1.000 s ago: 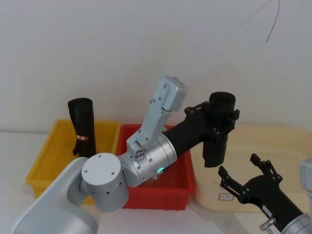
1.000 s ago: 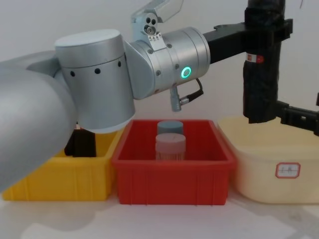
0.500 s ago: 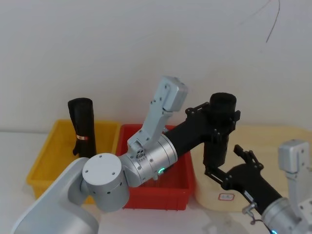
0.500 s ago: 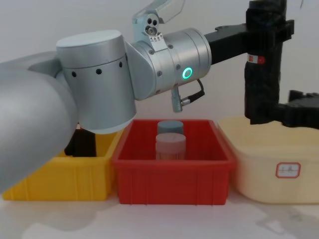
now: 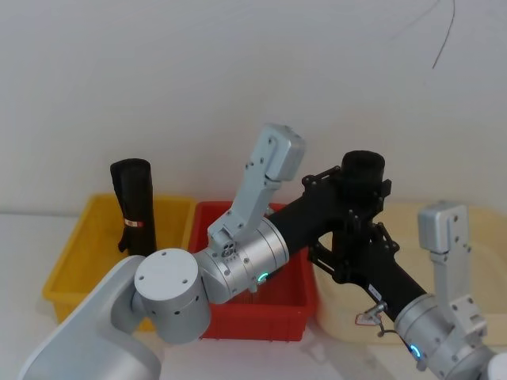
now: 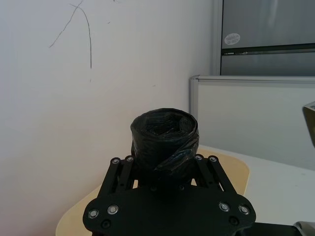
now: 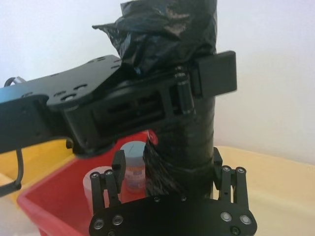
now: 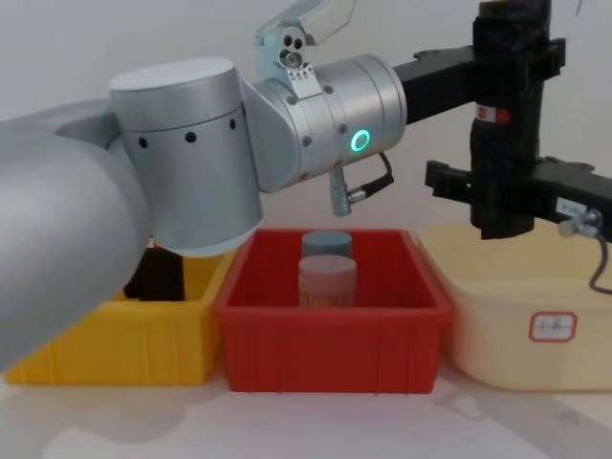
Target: Pick up the garbage bag with the one hand and transfer it to the other hand.
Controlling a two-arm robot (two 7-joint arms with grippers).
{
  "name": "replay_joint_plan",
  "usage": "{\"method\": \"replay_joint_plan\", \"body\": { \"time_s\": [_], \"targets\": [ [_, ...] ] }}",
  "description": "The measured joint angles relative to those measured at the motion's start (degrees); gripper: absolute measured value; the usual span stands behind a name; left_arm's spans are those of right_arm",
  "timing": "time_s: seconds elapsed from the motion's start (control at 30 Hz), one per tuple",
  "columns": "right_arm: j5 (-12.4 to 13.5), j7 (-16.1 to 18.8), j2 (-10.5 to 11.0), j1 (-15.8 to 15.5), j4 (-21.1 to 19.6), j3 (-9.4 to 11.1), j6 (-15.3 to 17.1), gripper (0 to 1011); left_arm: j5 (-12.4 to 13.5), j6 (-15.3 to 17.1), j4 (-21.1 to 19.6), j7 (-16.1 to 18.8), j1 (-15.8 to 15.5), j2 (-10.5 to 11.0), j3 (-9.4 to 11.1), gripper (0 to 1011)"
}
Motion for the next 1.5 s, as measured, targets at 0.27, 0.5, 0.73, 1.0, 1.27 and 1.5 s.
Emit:
{"method": "replay_joint_plan", "body": {
  "time_s": [0.27,0.5,0.73,1.0,1.27,1.5],
  "targets": [
    [-0.8,0.2,-0.8,1.3,1.0,-0.3,-0.3,956,0.0,0.0,0.0,0.0,0.0,0.0,0.0,477],
    [-1.6,0.7,-0.8,1.8,1.1,-0.6,-0.6,774,0.0,0.0,0.0,0.0,0.0,0.0,0.0,476],
    [-1.9,1.1,-0.6,1.9,0.8,-0.7,-0.1,547,0.0,0.0,0.0,0.0,0.0,0.0,0.0,476],
    [-1.8,1.3,-0.3,1.9,0.4,-0.7,0.3,502,0.0,0.0,0.0,0.0,0.0,0.0,0.0,637],
    [-1.7,1.2,-0.2,1.9,0.2,-0.3,0.6,502,0.0,0.0,0.0,0.0,0.0,0.0,0.0,893],
    [-1.1,0.2,-0.6,2.0,0.6,0.8,1.1,502,0.0,0.0,0.0,0.0,0.0,0.0,0.0,1001]
  ]
}}
